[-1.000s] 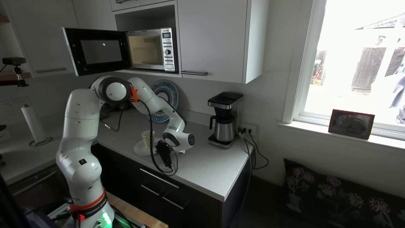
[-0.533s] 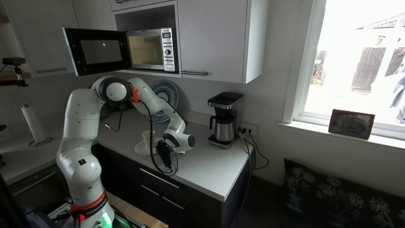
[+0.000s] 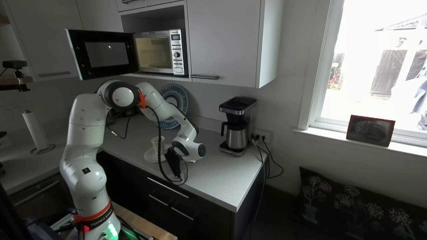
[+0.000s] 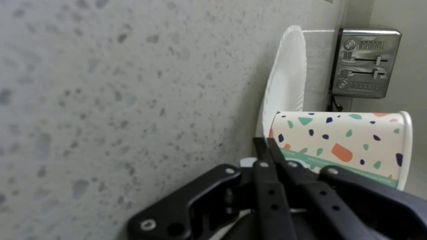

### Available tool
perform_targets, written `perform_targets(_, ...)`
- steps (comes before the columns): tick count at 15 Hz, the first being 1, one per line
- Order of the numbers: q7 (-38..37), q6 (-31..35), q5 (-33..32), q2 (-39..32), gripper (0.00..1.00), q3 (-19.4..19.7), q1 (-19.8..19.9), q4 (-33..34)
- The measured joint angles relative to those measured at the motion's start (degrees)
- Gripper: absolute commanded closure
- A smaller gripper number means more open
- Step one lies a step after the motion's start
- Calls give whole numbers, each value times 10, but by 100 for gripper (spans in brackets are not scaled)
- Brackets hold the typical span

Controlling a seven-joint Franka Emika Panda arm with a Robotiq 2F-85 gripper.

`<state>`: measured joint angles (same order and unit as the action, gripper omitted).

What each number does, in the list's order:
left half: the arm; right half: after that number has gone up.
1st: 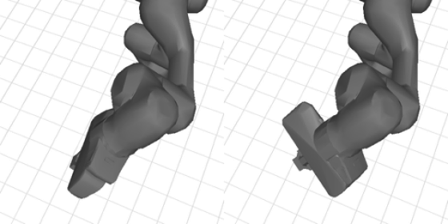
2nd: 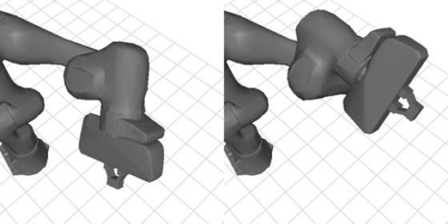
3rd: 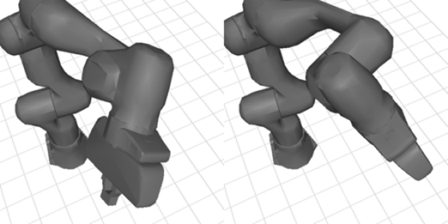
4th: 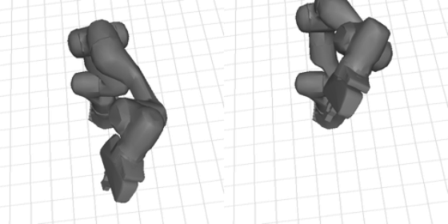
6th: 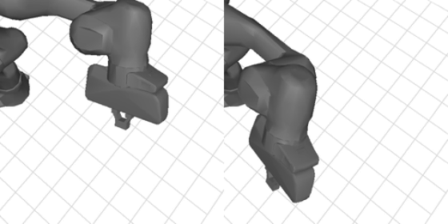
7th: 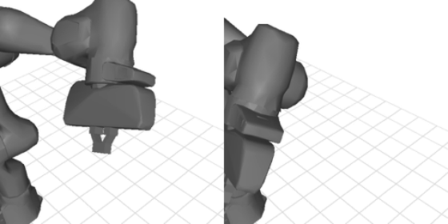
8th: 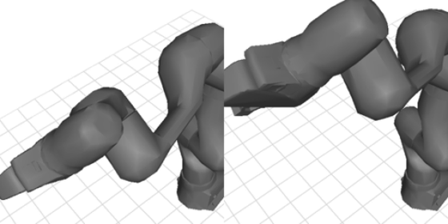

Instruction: Put the plate and the cup in the microwave

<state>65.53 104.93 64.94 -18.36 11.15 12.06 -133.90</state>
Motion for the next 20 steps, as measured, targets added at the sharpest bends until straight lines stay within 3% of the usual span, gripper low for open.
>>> perform_targets(20, 10, -122, 54, -24, 100, 12, 46, 16)
